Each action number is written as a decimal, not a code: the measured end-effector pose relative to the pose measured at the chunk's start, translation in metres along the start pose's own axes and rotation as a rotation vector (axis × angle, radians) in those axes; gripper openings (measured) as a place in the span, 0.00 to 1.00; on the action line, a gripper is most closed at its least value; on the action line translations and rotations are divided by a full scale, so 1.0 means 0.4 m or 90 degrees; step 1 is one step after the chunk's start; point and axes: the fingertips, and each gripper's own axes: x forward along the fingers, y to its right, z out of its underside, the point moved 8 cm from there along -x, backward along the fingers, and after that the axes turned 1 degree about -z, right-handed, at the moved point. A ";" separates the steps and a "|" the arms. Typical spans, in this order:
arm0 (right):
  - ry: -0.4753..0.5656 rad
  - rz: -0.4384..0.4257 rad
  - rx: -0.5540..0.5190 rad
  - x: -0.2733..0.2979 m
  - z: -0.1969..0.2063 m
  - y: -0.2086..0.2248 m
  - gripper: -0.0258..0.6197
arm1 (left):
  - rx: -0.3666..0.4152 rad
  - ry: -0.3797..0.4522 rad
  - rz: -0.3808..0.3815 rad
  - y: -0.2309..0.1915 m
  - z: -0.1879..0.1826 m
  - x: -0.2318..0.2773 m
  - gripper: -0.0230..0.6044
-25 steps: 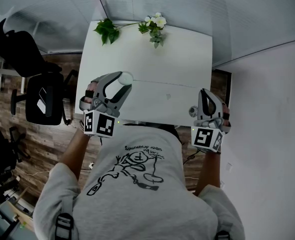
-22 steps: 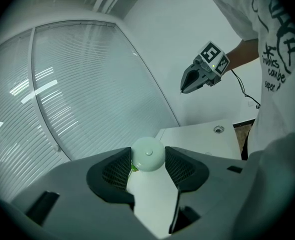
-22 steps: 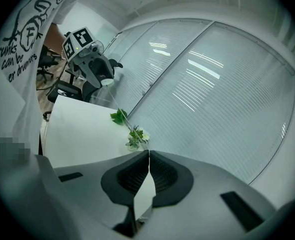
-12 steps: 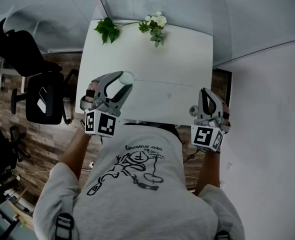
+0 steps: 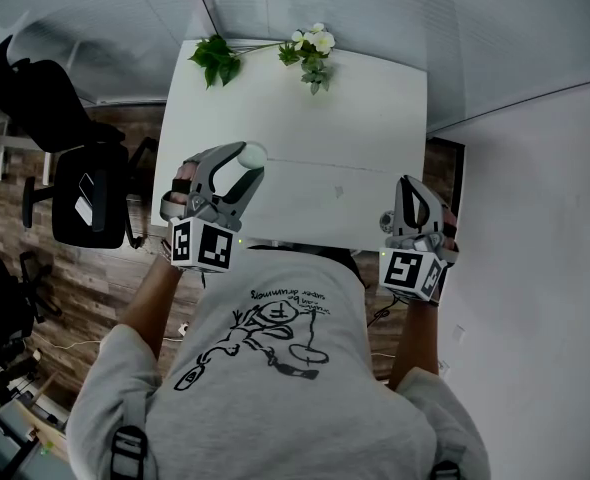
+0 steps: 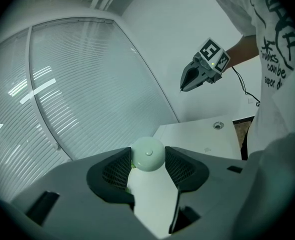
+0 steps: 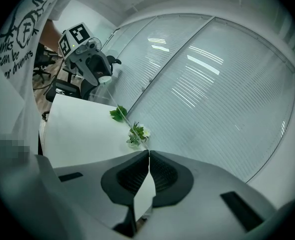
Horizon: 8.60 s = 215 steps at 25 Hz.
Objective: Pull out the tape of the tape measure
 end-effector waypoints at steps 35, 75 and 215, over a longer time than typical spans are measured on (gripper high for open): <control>-0.035 0.055 0.002 -0.011 0.067 0.037 0.06 | 0.024 0.000 -0.021 -0.018 0.039 -0.006 0.41; -0.061 0.081 0.006 -0.001 0.099 0.062 0.06 | 0.045 -0.015 -0.024 -0.049 0.089 -0.013 0.41; -0.206 -0.144 0.068 0.283 0.393 -0.218 0.06 | -0.088 -0.282 0.209 0.175 0.541 0.255 0.41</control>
